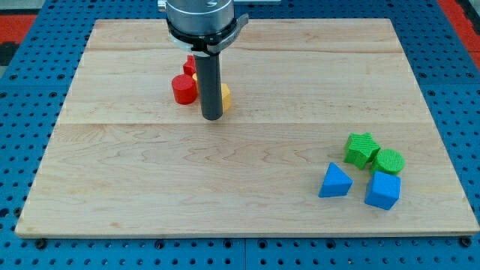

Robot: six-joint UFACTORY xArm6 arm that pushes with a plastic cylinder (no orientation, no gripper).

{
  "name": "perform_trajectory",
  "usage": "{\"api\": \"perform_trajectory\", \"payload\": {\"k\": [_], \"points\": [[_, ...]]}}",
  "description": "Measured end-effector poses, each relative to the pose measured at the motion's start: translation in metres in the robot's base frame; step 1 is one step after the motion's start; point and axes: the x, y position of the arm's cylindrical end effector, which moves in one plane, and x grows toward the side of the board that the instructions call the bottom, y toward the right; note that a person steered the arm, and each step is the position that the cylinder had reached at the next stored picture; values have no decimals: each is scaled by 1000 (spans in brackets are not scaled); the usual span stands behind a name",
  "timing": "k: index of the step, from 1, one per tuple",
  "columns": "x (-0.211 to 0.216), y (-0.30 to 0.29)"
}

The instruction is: Push yellow heart and yellow hexagon towards the top of the board

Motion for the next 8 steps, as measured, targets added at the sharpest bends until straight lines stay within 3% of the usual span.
{"api": "perform_trajectory", "payload": {"k": [1, 2, 3, 4, 6, 7, 8], "points": [[-2, 13], [25, 28], [28, -15], [-9, 2], [-36, 90], [0, 69], [7, 6]]}}
